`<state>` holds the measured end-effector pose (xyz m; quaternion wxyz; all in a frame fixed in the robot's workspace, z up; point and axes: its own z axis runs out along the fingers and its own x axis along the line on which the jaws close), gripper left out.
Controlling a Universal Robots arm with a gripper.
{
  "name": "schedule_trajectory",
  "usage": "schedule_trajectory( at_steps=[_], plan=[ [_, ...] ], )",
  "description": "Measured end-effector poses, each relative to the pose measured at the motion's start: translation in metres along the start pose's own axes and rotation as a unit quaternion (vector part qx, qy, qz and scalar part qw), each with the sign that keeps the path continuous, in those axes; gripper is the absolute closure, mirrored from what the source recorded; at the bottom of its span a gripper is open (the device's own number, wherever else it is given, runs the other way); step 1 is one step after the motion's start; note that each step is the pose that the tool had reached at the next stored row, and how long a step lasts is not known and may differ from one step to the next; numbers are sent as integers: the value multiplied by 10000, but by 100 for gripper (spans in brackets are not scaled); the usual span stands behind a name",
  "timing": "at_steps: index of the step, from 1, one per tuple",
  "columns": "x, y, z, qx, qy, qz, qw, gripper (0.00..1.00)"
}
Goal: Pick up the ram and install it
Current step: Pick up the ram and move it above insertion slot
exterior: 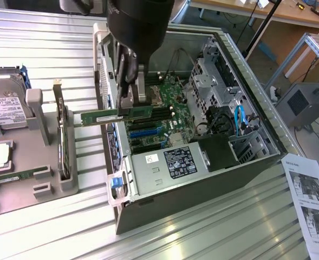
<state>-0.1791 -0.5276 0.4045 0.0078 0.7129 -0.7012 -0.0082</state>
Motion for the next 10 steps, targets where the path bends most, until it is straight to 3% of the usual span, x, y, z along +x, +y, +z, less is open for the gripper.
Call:
schedule_trajectory(
  at_steps=[2,10],
  plan=[
    [2,-97,-2,-4,-1,-1,10000,88],
    [15,-631,-14,-32,-1,0,10000,88]
  ],
)
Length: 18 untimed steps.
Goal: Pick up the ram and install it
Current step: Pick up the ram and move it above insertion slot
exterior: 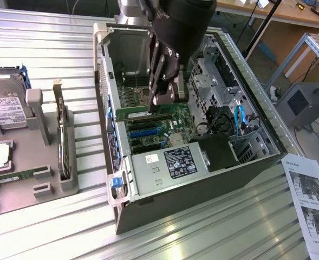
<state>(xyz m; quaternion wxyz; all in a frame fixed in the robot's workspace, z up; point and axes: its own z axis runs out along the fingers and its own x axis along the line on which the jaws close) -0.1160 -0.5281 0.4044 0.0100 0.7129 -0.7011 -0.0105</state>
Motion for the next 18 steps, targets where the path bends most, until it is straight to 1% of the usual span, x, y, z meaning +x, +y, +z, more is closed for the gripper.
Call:
schedule_trajectory(
  at_steps=[3,6,7,9,10,11,12,14,18],
  plan=[
    [6,-238,-7,-13,0,0,10000,88],
    [10,-403,-12,-21,0,0,10000,88],
    [13,-503,-15,-27,0,0,10000,88],
    [16,-641,-19,-34,0,1,10000,88],
    [18,-741,-21,-39,0,0,10000,88],
    [20,-814,-23,-43,-1,0,10000,88],
    [22,-872,-25,-46,-1,0,10000,88],
    [23,-949,-28,-50,-1,1,10000,88],
    [29,-1240,-36,-66,-1,0,10000,88]
  ],
)
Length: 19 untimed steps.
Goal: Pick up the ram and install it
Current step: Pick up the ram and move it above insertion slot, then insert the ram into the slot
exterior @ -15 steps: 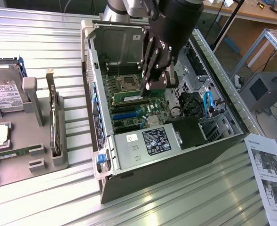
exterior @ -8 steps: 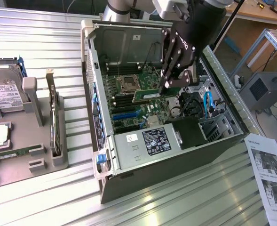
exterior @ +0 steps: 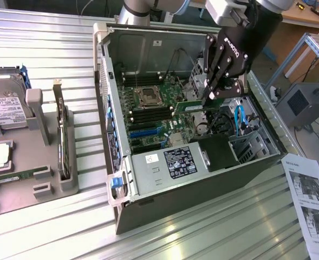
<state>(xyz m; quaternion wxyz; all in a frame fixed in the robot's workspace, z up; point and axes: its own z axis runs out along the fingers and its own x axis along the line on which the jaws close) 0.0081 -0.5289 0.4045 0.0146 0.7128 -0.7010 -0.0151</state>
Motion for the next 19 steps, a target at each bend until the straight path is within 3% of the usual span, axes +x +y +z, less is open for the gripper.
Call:
schedule_trajectory(
  at_steps=[2,14,19],
  plan=[
    [2,-70,-2,-2,-1,0,10000,88],
    [2,-74,-2,-2,0,0,10000,88],
    [-280,-81,52,-3,2,0,10000,88]
  ],
)
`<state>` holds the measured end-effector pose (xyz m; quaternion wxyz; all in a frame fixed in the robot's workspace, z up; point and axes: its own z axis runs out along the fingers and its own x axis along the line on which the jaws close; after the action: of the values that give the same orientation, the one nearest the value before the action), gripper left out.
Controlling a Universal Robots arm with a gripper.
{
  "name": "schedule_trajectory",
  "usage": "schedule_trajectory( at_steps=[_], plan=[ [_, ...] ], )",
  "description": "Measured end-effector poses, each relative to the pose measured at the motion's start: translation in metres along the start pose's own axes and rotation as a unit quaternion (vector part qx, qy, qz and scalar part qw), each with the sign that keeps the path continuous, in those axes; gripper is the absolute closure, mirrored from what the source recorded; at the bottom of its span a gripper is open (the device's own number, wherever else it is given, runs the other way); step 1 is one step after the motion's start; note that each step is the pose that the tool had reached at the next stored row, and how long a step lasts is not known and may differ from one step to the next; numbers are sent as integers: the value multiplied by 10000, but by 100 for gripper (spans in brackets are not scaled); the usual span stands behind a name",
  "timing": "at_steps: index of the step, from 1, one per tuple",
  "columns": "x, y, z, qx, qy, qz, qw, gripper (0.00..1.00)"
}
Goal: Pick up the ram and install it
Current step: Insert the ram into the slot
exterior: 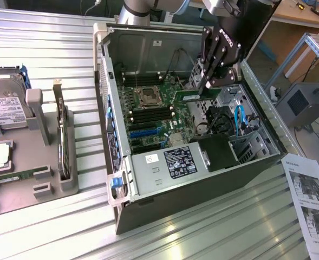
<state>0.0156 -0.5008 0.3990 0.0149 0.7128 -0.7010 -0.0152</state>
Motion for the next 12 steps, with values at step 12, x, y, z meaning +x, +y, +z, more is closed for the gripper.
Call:
schedule_trajectory(
  at_steps=[12],
  plan=[
    [-603,232,376,0,6,45,10000,88]
  ],
)
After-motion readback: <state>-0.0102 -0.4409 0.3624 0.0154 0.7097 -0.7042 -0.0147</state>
